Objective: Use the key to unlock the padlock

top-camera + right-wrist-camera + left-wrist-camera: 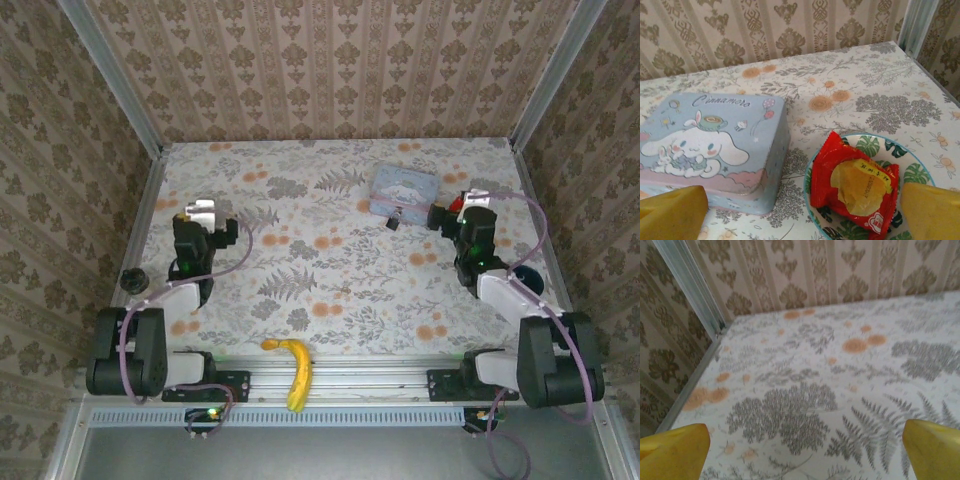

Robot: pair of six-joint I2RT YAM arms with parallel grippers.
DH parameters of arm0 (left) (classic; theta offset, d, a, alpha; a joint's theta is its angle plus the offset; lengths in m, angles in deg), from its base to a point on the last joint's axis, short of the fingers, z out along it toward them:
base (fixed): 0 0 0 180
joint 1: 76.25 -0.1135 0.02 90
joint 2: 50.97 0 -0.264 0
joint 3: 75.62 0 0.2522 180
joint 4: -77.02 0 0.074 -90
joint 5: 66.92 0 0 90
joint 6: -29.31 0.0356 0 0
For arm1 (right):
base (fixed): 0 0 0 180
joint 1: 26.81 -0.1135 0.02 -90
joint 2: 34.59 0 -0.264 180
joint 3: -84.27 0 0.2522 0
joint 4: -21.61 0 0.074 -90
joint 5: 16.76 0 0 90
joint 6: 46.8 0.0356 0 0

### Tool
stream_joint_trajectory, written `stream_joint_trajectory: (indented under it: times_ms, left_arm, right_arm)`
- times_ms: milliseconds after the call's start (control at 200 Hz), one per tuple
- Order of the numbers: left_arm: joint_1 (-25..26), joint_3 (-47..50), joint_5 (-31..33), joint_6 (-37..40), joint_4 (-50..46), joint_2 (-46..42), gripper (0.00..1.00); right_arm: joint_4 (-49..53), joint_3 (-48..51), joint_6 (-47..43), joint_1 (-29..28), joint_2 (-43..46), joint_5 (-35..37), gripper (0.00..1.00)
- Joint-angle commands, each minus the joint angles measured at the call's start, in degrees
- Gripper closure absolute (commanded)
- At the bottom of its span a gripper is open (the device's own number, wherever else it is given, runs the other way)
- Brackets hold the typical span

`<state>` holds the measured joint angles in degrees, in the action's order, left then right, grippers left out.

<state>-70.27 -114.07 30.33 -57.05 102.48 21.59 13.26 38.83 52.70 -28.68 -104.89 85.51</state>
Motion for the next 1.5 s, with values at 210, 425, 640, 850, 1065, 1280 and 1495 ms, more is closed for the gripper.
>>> stream_joint_trajectory:
  times_ms: [210,425,640,850,1065,1280,1495]
  left_arm:
    - [4.8,-16.9,-7.2,-21.5,-20.4,-0.4,0.0]
    - [15.6,-27.6,-7.6,-26.5,-22.3,9.6,0.0]
    - [22.4,-40.0,-16.5,-32.5,-23.6,22.9,0.0]
    - [27.3,-51.1,-20.5,-33.8,-26.7,33.4,0.05]
    - [29.4,-60.6,-21.7,-35.0,-29.4,42.8,0.19]
    - [30.2,-70.7,-23.8,-35.6,-33.2,51.7,0.29]
    - [31.3,-79.6,-26.0,-35.5,-37.1,58.8,0.36]
  right_arm:
    - [30.7,-17.6,12.0,-1.3,-3.3,-1.9,0.08]
    - [39.7,-31.4,14.9,-3.6,-15.2,-5.4,0.2]
    - [43.3,-39.9,17.6,-4.0,-24.6,-4.8,0.22]
    - [44.6,-45.3,18.2,-3.9,-31.2,-3.2,0.22]
    - [45.8,-49.4,18.4,-3.5,-35.9,-3.6,0.24]
    - [45.6,-50.2,19.9,-2.9,-38.6,-4.7,0.25]
    - [44.5,-50.3,20.7,-2.4,-40.5,-7.8,0.26]
